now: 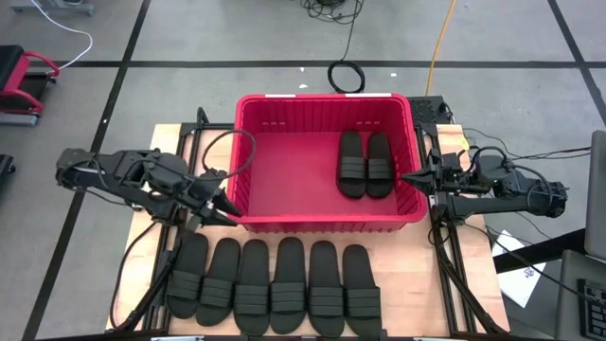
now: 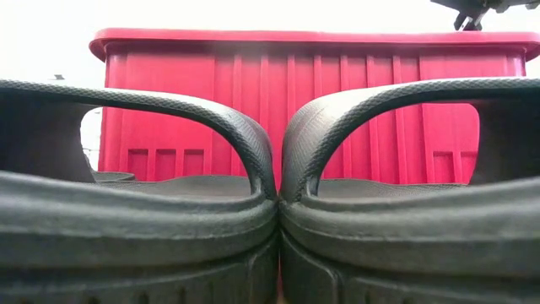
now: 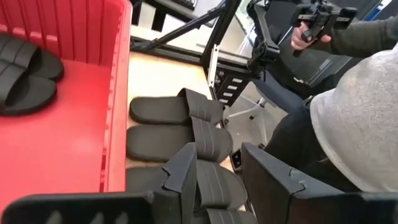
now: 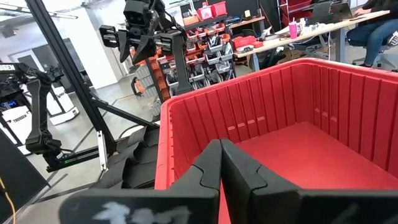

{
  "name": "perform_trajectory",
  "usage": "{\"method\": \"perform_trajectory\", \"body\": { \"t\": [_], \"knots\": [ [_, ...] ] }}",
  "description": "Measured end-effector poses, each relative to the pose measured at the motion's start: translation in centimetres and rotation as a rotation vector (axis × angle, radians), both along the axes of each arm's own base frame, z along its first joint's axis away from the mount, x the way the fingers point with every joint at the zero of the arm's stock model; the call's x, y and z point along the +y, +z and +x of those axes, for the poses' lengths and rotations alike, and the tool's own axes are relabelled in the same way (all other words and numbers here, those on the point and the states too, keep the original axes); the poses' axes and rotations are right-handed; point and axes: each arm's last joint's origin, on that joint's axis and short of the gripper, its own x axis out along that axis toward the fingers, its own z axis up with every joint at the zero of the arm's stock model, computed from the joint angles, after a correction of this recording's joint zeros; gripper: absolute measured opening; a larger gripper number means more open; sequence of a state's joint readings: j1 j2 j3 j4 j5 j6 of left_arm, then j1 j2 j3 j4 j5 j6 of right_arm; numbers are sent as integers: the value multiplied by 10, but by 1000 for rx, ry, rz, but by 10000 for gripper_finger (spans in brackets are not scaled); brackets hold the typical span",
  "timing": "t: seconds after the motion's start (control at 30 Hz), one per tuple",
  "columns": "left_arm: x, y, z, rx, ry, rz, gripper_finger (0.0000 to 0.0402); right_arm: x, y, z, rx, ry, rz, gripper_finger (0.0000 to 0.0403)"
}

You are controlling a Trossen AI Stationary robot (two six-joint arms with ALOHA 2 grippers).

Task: Pick and place slides into bin
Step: Put the black slides into the red bin

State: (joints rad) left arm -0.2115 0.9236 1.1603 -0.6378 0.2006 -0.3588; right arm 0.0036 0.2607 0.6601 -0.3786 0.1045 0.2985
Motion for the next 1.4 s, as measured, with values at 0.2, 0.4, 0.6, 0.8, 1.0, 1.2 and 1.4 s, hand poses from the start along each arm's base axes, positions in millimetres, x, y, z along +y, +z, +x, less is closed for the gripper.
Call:
{"method": "perform_trajectory", "body": {
  "t": [0.2,0.4,0.6,0.8,1.0,1.2,1.4],
  "knots": [
    [-2,2,9,-60,-19,21,124,0,0,0,0,0,2,0],
    [-5,5,13,-87,-22,-8,124,0,0,0,0,0,3,0],
    [-28,2,10,-1,-163,-136,124,0,0,0,0,0,3,0],
    [-52,-10,0,180,-280,-185,124,0,0,0,0,1,-3,0],
    [-65,-28,-22,484,-339,-189,124,0,0,0,3,2,-30,0],
    [-71,-38,-37,624,-362,-127,124,0,-1,0,13,2,-25,0],
    [-74,-60,-39,745,-311,-134,124,1,-2,0,21,25,-21,3]
  ]
}}
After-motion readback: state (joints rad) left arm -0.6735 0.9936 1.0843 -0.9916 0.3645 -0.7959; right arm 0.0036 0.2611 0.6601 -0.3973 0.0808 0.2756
